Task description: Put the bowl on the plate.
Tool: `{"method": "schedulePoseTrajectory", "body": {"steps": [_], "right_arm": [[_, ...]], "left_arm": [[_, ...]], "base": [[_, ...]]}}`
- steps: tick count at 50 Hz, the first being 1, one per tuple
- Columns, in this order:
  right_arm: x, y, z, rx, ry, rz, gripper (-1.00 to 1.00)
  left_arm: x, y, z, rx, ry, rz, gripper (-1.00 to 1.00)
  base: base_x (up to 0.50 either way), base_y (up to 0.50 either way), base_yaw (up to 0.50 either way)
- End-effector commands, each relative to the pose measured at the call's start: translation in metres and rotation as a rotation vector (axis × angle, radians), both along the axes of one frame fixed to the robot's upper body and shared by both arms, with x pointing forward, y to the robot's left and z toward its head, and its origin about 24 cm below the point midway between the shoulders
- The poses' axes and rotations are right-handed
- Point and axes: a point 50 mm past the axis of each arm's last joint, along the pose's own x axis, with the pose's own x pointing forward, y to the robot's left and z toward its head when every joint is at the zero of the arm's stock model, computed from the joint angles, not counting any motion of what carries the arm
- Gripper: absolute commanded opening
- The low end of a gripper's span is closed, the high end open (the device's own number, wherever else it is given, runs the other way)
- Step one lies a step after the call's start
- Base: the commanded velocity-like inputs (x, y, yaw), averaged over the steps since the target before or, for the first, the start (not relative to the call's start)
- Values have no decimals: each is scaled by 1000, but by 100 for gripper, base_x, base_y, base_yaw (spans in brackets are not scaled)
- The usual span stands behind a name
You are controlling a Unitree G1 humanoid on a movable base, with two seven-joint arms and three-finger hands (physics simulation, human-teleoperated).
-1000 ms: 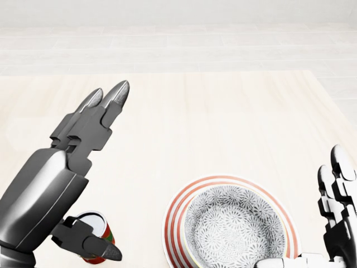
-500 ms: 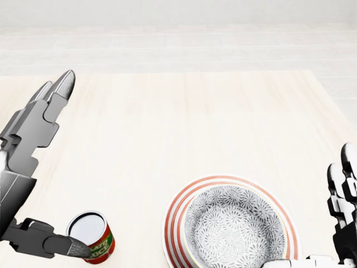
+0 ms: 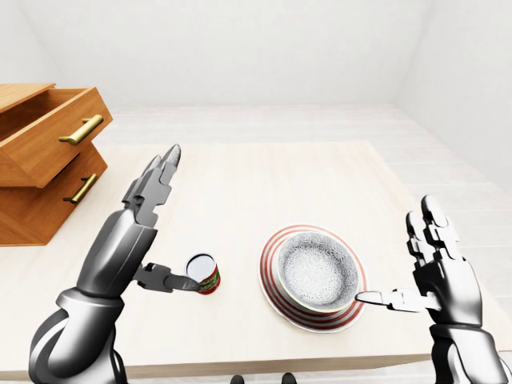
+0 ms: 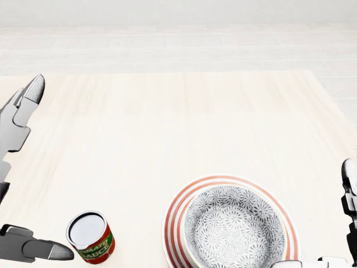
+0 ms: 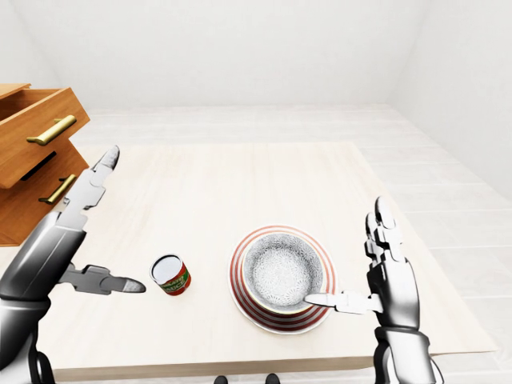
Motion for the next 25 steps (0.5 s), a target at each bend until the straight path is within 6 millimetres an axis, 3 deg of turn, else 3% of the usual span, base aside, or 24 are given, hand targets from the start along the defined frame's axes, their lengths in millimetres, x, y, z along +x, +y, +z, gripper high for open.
{"method": "schedulePoseTrajectory", "body": {"steps": [1, 25], "right_arm": [[-2, -2, 5, -12, -18, -7, 100], [-10, -6, 29, -91, -107, -15, 100]], "left_arm": [[-1, 8, -3, -18, 13, 28, 100], [-1, 19, 0, -6, 7, 61, 100]], "base": [[0, 0, 0], [0, 0, 0]]}}
